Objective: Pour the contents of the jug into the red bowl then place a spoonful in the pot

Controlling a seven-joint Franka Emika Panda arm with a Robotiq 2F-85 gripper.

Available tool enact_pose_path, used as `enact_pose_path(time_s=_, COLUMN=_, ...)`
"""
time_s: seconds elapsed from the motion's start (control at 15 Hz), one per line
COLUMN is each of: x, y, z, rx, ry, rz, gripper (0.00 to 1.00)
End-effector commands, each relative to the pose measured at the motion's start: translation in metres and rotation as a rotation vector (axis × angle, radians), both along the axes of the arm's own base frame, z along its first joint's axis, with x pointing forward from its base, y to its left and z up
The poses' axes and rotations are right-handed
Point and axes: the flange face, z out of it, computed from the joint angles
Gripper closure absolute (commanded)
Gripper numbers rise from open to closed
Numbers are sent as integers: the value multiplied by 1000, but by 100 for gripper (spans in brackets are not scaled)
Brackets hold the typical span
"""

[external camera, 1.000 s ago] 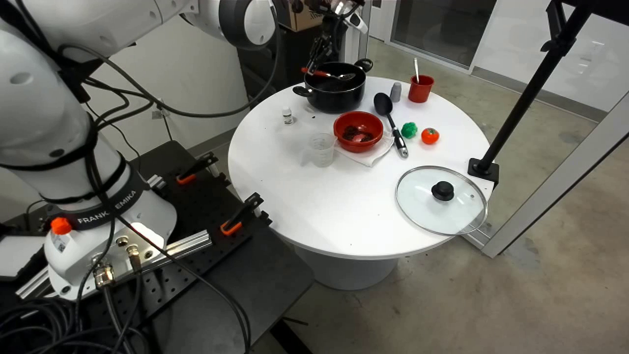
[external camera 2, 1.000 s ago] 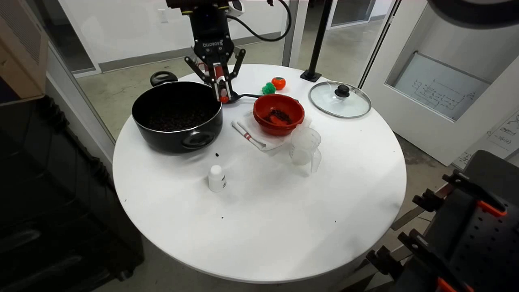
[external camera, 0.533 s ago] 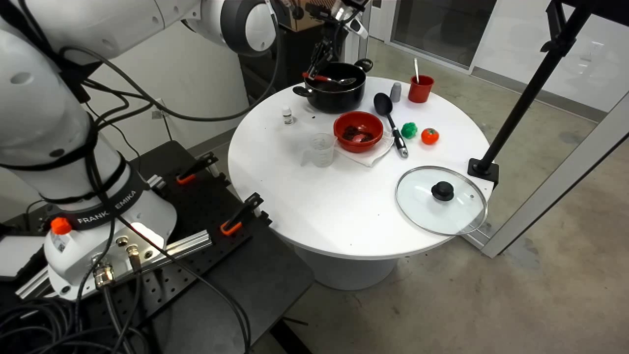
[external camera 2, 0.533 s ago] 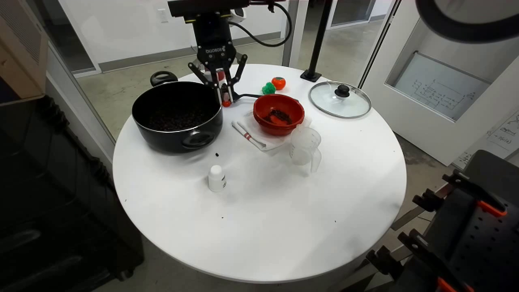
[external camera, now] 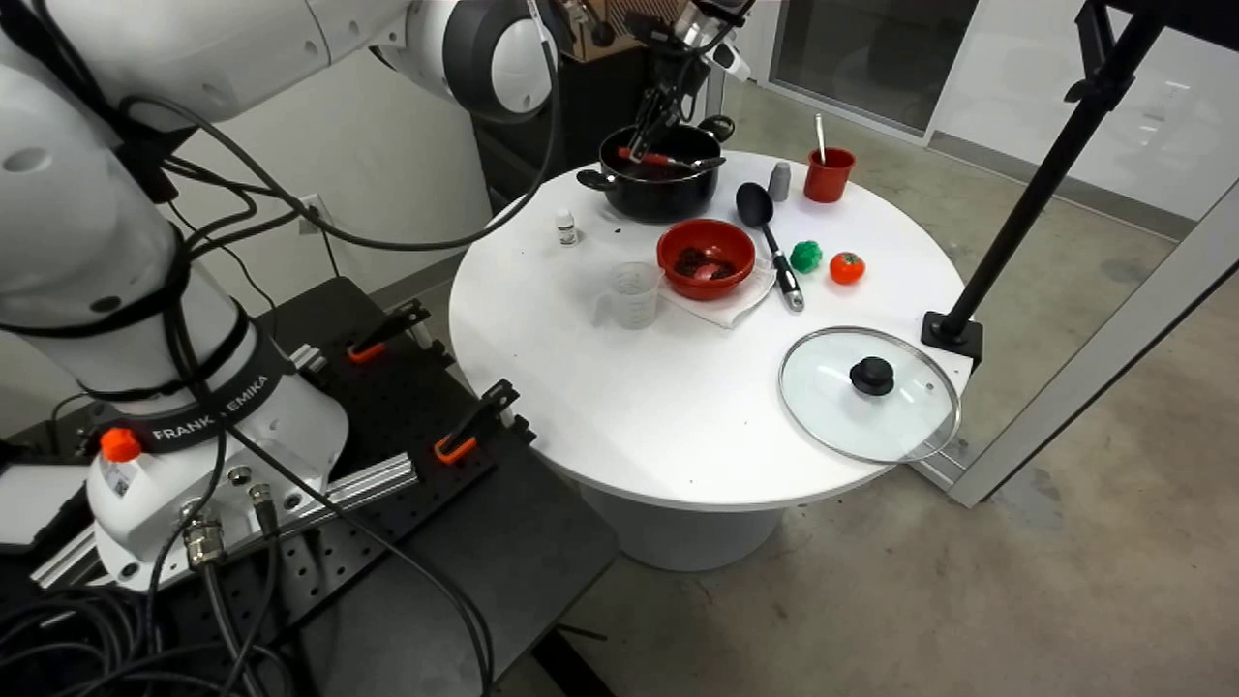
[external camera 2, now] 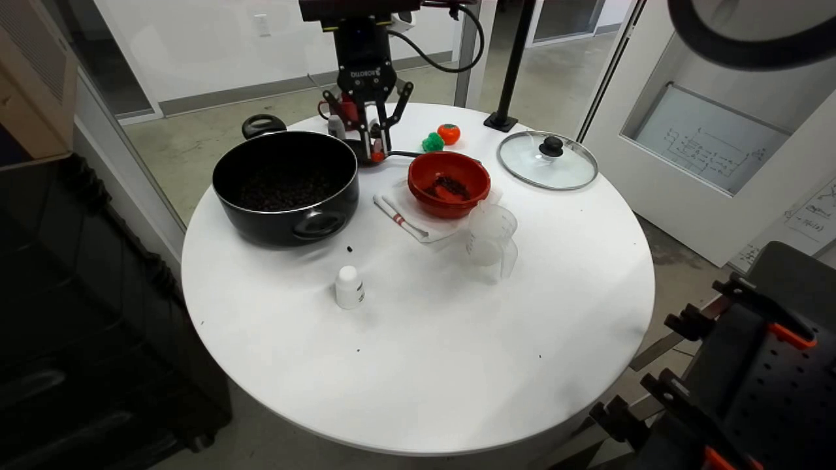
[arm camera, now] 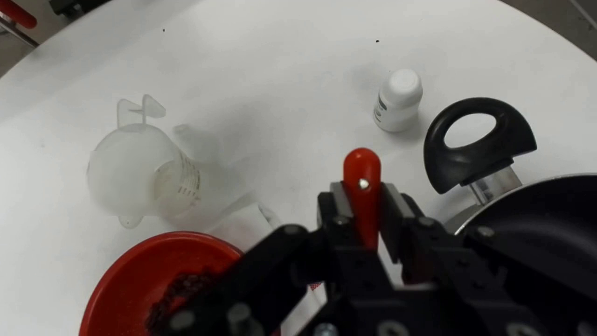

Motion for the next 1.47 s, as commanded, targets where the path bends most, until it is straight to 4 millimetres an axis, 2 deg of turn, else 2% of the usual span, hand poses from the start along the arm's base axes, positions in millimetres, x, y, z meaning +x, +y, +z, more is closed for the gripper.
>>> enact_pose_path(time_s=0.0, x=0, y=-11, z=1, rx=-59, ry=-12, rz=26, gripper=95)
enact_pose_path(time_s=0.13, x=2, y=-14, z=4, rx=-69, ry=-17, rz=30, gripper=95)
enact_pose_path(time_s=0.2, x=0, y=-13, z=-2, rx=-53, ry=-2, rz=10, gripper=80)
enact_pose_path(time_s=0.4, x=0, y=-14, z=-2, rx=-61, ry=-3, rz=11, gripper=80)
enact_pose_path(time_s=0.47, x=0, y=-14, z=-2, rx=-61, ry=-3, rz=11, gripper=95)
enact_pose_path(time_s=0.73, x=-3, y=6, z=-12, rx=-88, ry=-3, rz=72, gripper=95)
enact_pose_path(time_s=0.93, x=-7, y=12, z=-21, rx=-81, ry=12, rz=84, gripper=95)
enact_pose_path(time_s=1.13, x=-6, y=2, z=-31, rx=-59, ry=5, rz=81, gripper=95)
enact_pose_path(time_s=1.4, x=3, y=-24, z=-42, rx=-31, ry=-68, rz=84, gripper=95)
